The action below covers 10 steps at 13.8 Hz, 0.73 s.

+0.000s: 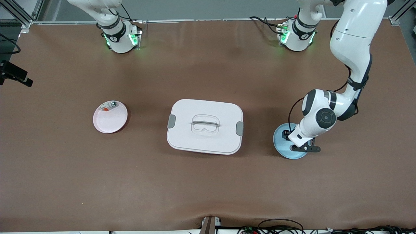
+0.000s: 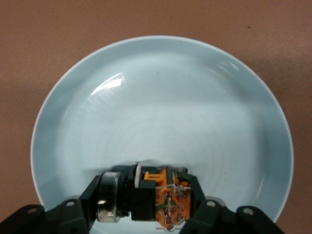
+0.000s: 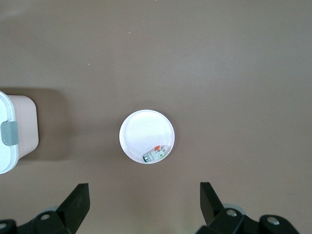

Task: Transfer orange switch to right arm and place
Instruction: 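Lower the left gripper and close it on the orange switch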

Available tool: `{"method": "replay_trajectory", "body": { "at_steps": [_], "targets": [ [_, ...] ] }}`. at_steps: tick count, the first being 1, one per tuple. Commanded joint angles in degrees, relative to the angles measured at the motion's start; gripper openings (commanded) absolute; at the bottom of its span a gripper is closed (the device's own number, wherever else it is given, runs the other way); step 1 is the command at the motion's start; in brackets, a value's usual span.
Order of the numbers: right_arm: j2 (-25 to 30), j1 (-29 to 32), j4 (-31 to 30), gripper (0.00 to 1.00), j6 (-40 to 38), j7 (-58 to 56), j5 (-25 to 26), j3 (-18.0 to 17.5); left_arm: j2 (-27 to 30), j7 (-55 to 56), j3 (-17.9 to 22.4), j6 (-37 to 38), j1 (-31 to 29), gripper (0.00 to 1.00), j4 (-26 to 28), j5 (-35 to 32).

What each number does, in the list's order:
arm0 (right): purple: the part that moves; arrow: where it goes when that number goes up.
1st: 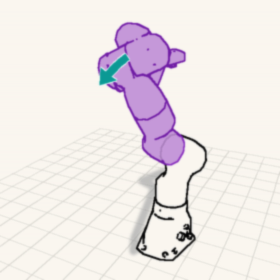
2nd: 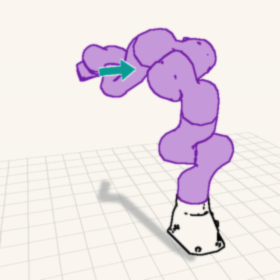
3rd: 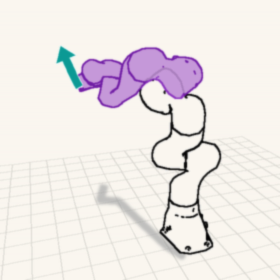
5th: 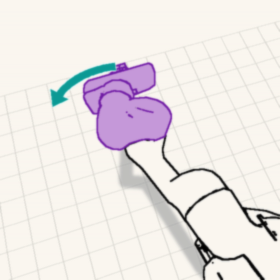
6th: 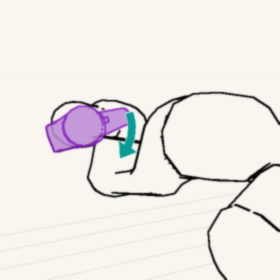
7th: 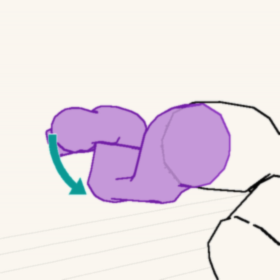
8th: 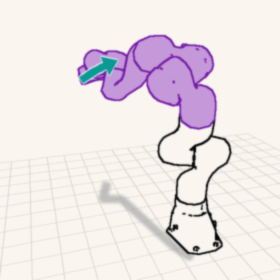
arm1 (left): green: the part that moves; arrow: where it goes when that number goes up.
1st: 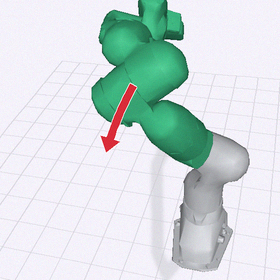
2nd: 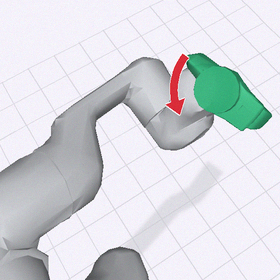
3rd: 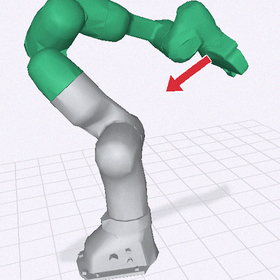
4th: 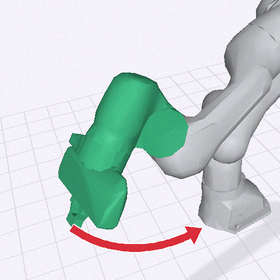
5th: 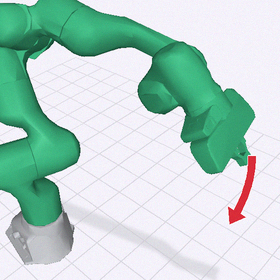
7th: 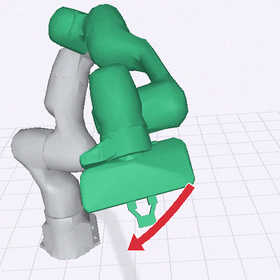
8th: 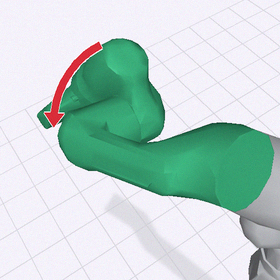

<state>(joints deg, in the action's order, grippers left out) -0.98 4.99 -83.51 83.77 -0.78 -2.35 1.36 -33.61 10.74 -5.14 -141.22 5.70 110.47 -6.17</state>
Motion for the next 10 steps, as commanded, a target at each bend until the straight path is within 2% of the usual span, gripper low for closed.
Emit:
{"method": "replay_trajectory", "body": {
  "at_steps": [1,6,10],
  "targets": [
    [0.5,0.5,0.0,1.00,-0.4,-0.6,-0.9,-0.7,0.4,1.7,-0.2,0.2,-0.3,0.32,-0.5,-1.3],
    [0.6,0.5,0.1,1.00,0.0,-0.7,-0.8,-0.7,3.6,1.7,-0.4,3.8,-0.4,0.32,-0.4,-1.0],
    [0.6,0.7,0.1,1.00,-0.1,-0.7,-0.8,-0.5,9.8,3.9,-0.7,13.2,-0.5,0.32,-0.4,-0.5]
  ]
}}
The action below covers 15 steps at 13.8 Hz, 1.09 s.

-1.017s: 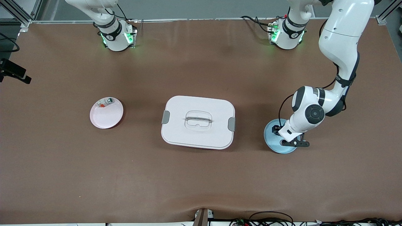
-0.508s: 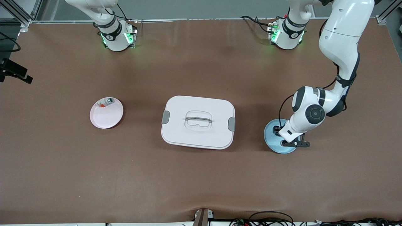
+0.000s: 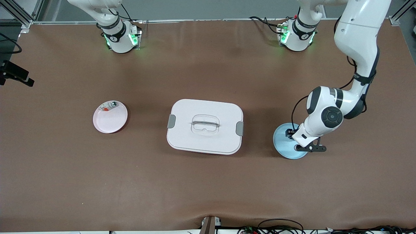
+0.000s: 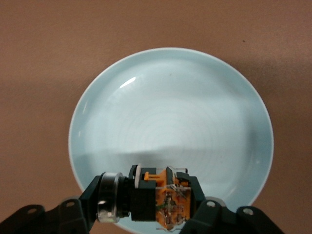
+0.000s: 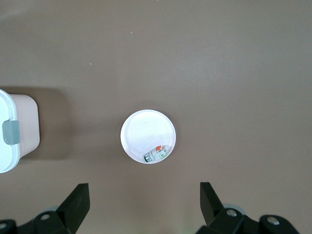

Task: Transfer orange switch to right arm and place
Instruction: 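Lift the orange switch and carry it over the white box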

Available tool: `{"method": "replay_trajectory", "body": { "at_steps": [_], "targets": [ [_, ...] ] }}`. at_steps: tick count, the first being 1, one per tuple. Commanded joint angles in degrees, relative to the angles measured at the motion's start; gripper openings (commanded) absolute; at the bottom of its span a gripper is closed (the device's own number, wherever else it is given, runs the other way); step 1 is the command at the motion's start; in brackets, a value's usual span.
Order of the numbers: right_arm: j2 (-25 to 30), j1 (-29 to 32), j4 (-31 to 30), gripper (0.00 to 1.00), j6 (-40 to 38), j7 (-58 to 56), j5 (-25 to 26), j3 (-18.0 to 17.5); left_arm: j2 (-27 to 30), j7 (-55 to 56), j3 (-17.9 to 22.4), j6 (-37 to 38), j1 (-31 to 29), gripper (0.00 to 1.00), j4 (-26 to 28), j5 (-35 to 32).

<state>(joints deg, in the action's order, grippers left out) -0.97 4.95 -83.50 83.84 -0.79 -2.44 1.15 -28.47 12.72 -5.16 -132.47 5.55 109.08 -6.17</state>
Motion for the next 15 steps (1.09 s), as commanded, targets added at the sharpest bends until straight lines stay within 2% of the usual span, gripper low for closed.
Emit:
{"method": "replay_trajectory", "body": {
  "at_steps": [1,3,5,7,9,12,15],
  "targets": [
    [0.6,0.8,0.1,1.00,-0.2,-0.7,-0.7,-0.3,6.4,2.3,-0.7,6.7,-0.4,0.32,0.9,-0.4],
    [0.7,0.6,0.1,1.00,-0.3,-0.7,-0.7,-0.4,9.9,2.6,-0.8,11.8,-0.5,0.32,0.9,0.6],
    [0.7,0.6,0.1,1.00,-0.5,-0.7,-0.7,-0.4,13.3,4.6,-0.9,17.0,-0.2,0.32,0.6,4.4],
    [0.7,0.7,0.0,1.00,-0.6,-0.7,-0.7,-0.4,16.0,7.1,-1.7,19.8,-0.4,0.32,0.5,5.6],
    [1.1,0.7,-0.2,1.00,-1.2,-0.7,-0.7,-0.3,19.4,8.7,-3.1,24.0,-0.3,0.32,0.0,10.1],
    [1.1,0.7,0.1,1.00,-1.2,-0.7,-0.6,-0.5,22.5,18.2,-5.5,31.4,-0.3,0.32,-4.4,17.6],
    [1.5,0.5,0.1,1.00,-1.3,-0.7,-0.3,-0.5,21.7,30.8,-9.1,37.9,0.0,0.32,-12.9,21.4]
  ]
}}
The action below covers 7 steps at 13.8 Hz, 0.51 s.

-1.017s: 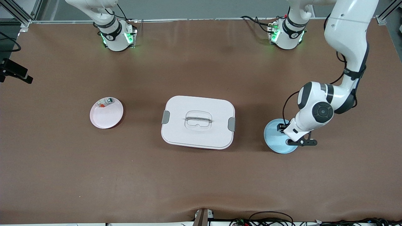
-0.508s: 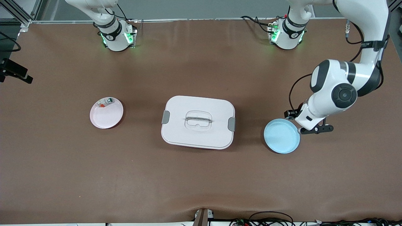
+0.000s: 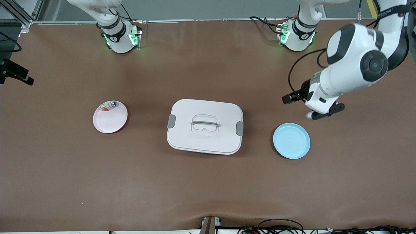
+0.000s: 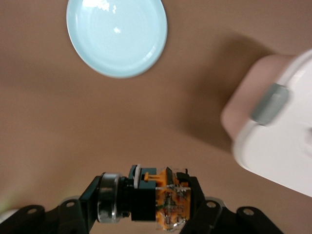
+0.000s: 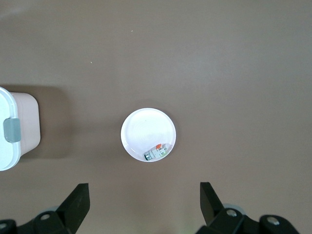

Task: Transfer orange switch to right arm and place
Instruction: 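Lift the orange switch and carry it over the white box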

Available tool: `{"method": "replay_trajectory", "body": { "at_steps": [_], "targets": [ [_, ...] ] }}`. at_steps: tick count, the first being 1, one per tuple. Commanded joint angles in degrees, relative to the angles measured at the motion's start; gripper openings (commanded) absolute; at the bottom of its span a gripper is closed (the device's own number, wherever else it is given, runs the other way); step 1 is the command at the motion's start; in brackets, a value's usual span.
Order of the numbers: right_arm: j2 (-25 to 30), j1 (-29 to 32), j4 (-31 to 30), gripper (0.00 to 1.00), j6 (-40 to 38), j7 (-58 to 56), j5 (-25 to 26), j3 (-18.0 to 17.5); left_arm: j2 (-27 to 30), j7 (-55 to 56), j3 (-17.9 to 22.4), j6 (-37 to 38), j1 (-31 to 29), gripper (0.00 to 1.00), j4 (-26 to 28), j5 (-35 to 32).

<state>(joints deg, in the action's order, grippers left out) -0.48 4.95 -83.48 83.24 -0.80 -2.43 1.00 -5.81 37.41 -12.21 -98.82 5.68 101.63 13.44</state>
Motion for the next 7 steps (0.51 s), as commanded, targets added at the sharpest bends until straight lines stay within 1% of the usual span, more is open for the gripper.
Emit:
{"method": "replay_trajectory", "body": {
  "at_steps": [1,4,5,7],
  "targets": [
    [1.0,0.7,0.1,1.00,-0.6,-0.7,-0.4,-0.1,-1.0,9.0,-3.2,4.7,-0.1,0.32,-7.0,2.7],
    [1.0,0.8,0.1,1.00,-0.3,-0.8,0.0,0.0,-1.0,17.1,-6.4,4.3,0.1,0.32,-10.1,6.0],
    [0.9,0.7,0.1,1.00,-0.1,-0.8,0.4,-0.2,-1.1,21.3,-7.4,3.9,0.1,0.32,-10.8,6.8],
    [0.7,0.5,0.1,1.00,-0.1,-0.9,1.7,-0.3,-2.9,30.3,-10.8,2.4,0.2,0.32,-12.8,7.9]
  ]
}}
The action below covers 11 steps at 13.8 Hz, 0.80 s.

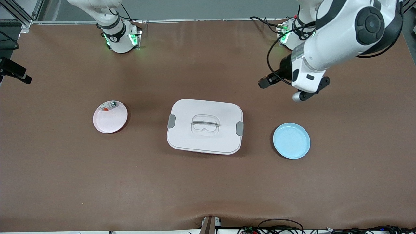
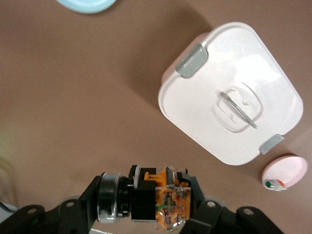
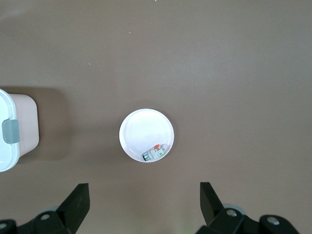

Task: Transfer orange switch to right arm and place
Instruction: 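Lift the orange switch and carry it over the white box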

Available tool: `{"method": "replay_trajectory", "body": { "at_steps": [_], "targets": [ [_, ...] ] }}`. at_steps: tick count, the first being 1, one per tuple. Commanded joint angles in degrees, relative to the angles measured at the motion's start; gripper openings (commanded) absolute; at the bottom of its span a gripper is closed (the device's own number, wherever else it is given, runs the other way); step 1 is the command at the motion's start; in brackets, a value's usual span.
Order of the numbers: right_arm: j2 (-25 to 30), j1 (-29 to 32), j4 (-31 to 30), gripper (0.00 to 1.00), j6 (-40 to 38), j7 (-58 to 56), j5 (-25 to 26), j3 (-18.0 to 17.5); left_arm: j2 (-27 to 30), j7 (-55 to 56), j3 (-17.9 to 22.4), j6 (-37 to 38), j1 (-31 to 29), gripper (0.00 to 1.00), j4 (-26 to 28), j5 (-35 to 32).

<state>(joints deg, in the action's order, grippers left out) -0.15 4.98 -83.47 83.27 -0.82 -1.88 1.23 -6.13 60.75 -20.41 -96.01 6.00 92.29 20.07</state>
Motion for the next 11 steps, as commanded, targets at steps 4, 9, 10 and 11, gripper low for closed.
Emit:
{"method": "replay_trajectory", "body": {
  "at_steps": [4,9,10,11],
  "targets": [
    [0.3,0.9,0.2,1.00,1.3,-0.7,0.9,-0.2,-4.6,28.2,-6.3,-9.7,3.8,0.32,-4.4,1.8],
    [0.1,0.9,0.2,1.00,3.0,-0.8,2.9,-0.1,-7.8,40.7,-6.3,-18.2,10.5,0.32,-4.3,2.9],
    [0.1,0.9,0.4,1.00,3.1,-0.7,2.8,-0.1,-8.6,44.5,-6.3,-20.5,11.5,0.32,-4.4,4.3],
    [0.1,0.9,0.8,1.00,3.6,-0.8,2.8,-0.1,-9.2,46.9,-6.3,-22.6,11.9,0.32,-4.4,5.9]
  ]
}}
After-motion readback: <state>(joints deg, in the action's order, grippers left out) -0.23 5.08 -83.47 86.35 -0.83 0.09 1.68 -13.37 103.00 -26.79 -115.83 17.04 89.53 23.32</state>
